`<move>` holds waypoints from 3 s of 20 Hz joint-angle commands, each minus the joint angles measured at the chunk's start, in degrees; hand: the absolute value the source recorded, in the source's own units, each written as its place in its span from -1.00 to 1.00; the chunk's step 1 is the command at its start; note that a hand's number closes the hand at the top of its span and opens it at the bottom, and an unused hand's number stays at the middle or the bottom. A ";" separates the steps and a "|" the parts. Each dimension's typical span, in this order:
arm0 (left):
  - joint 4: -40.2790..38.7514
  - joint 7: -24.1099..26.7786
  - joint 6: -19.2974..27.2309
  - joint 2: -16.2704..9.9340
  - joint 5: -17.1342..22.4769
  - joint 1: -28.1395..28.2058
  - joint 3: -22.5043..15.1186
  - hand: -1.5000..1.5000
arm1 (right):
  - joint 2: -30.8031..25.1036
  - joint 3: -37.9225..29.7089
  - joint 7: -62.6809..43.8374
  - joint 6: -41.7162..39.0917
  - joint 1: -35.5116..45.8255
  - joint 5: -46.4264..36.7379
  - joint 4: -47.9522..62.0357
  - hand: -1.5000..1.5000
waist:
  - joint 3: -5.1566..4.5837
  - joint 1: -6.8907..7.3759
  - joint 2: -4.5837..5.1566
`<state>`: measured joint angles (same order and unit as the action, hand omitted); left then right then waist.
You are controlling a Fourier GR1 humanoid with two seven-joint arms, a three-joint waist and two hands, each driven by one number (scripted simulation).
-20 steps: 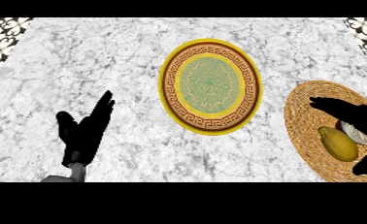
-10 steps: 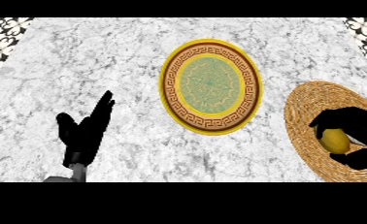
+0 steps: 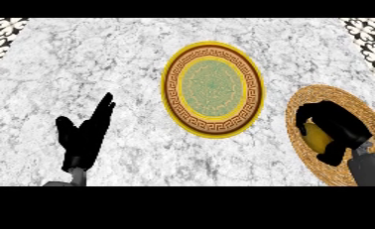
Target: Pick the lemon from the placemat and place it in the plate
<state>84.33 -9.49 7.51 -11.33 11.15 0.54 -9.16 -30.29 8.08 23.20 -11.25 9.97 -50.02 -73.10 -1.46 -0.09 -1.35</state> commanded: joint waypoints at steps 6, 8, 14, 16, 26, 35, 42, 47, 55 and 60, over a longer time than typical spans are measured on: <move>-1.35 -1.46 -0.07 0.13 0.09 1.39 -0.46 0.00 | 22.05 -1.13 -23.81 10.89 5.55 -1.97 -8.07 1.00 | 0.97 0.61 -0.57; -1.37 -1.83 -0.13 0.09 0.43 0.78 -0.09 0.00 | 26.82 -0.41 -28.94 15.15 6.58 -4.19 -10.03 1.00 | 0.92 0.31 -0.71; -1.43 -2.48 -0.58 0.11 0.30 0.10 -0.65 0.00 | 30.10 2.44 -45.67 28.52 9.79 -7.59 -14.09 1.00 | 1.23 1.56 -0.32; -1.73 -2.42 -0.57 0.51 0.01 0.27 -1.22 0.00 | 30.17 3.58 -52.14 33.68 10.63 -8.76 -15.26 1.00 | 1.26 1.86 -0.01; -1.66 -3.32 -0.42 0.99 -0.55 -1.79 -1.83 0.00 | 30.28 13.71 -81.92 55.69 16.28 -24.81 -11.45 1.00 | 1.21 3.68 1.21; -0.47 -3.55 -0.69 1.26 -0.76 0.16 -2.54 0.00 | 30.28 14.04 -102.25 57.20 22.83 -44.99 -2.13 1.00 | 1.43 3.09 1.52; 0.01 -3.74 -1.85 0.01 0.33 0.36 -0.60 0.00 | 30.27 10.86 -104.26 59.65 25.00 -46.84 3.38 1.00 | 1.50 2.41 1.72; -0.50 -2.37 -1.38 1.42 -0.51 0.31 -1.07 0.00 | 30.27 4.80 -99.41 64.49 27.65 -45.11 9.92 1.00 | 1.50 1.79 1.76; -2.26 -2.23 -1.89 0.82 -0.32 -1.11 0.47 0.00 | 30.28 -0.97 -83.81 60.03 29.70 -15.72 24.84 -1.00 | 1.57 2.47 2.28; -4.43 -2.30 -2.53 1.45 -0.05 -4.00 1.42 0.00 | 30.29 2.10 -72.30 73.73 31.75 -5.42 29.84 -1.00 | 1.57 2.36 2.30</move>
<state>84.29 -10.92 6.29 -9.83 10.11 -0.78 -9.05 -0.03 9.86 -54.78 54.80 38.43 -62.95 -48.37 0.50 2.17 0.40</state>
